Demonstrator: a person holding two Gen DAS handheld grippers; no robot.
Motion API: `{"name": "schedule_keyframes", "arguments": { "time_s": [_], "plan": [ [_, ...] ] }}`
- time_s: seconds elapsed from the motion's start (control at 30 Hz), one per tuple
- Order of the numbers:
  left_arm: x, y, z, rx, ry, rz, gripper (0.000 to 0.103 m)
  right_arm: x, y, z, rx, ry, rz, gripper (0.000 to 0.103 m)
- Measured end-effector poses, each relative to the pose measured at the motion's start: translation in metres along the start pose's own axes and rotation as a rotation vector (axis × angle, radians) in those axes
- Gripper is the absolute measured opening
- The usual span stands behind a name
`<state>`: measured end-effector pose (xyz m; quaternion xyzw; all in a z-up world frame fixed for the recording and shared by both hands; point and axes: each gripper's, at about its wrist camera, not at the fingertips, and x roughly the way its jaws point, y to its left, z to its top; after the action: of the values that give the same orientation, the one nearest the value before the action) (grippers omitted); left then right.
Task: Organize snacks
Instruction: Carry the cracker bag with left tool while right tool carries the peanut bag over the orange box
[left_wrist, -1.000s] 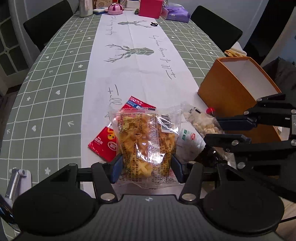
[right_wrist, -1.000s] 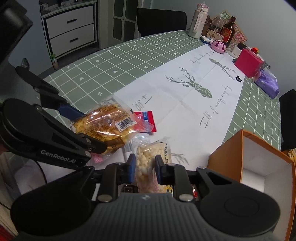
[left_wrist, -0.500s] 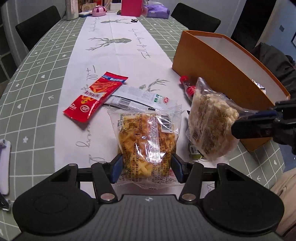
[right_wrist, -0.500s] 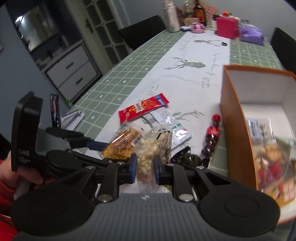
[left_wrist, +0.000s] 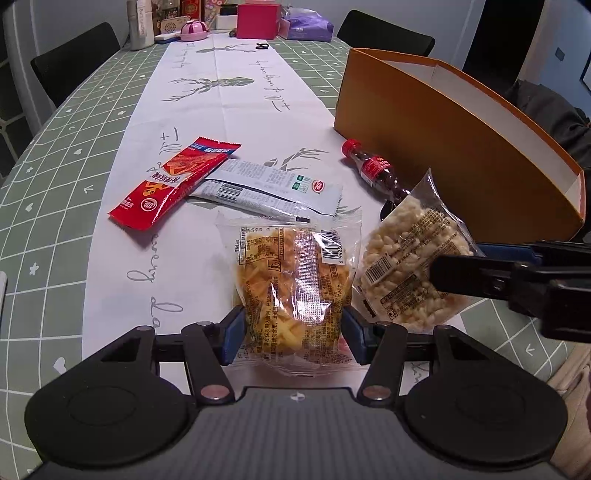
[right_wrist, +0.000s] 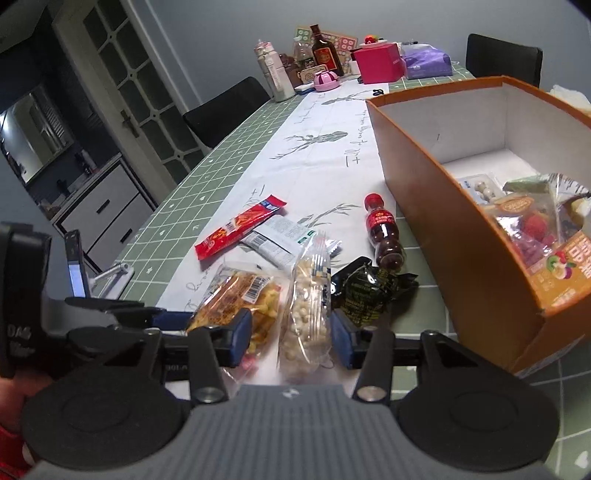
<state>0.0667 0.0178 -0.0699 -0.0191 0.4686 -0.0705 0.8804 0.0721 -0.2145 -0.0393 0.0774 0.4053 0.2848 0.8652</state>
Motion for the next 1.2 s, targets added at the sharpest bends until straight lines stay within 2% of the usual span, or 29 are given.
{"name": "schedule_keyframes", "arguments": {
  "time_s": [0.07, 0.13, 0.37, 0.53, 0.63, 0.67, 0.8, 0.93, 1.2],
  "plan": [
    [0.001, -0.001, 0.0, 0.016, -0.002, 0.0, 0.065, 0.006, 0.001, -0.001, 0.001, -0.006, -0.001, 0.045],
    [0.001, 0.0, -0.001, 0.019, -0.003, -0.004, 0.067, 0.01, 0.0, -0.003, 0.012, -0.017, 0.005, 0.035],
    [0.006, 0.0, 0.002, 0.008, -0.014, 0.001, 0.085, 0.011, 0.0, -0.002, -0.012, -0.042, -0.025, 0.034],
    [0.013, -0.008, 0.005, 0.055, 0.006, 0.04, 0.088, 0.012, 0.003, 0.007, -0.054, -0.014, -0.043, 0.026],
    [0.016, -0.008, 0.008, 0.068, 0.033, 0.056, 0.086, 0.015, 0.008, 0.014, -0.111, 0.034, -0.065, 0.023],
    [0.017, -0.007, 0.009, 0.067, 0.037, 0.05, 0.081, 0.016, 0.01, 0.017, -0.134, 0.055, -0.072, 0.023],
    [0.017, -0.006, 0.012, 0.074, 0.053, 0.043, 0.079, 0.018, 0.016, 0.025, -0.219, 0.136, -0.079, 0.023],
    [0.015, -0.006, 0.015, 0.087, 0.068, 0.034, 0.071, 0.02, 0.022, 0.033, -0.282, 0.201, -0.085, 0.022],
    [0.0, -0.003, 0.034, 0.132, 0.128, -0.009, 0.065, 0.002, 0.037, 0.051, -0.371, 0.238, -0.077, 0.02]
  ]
}}
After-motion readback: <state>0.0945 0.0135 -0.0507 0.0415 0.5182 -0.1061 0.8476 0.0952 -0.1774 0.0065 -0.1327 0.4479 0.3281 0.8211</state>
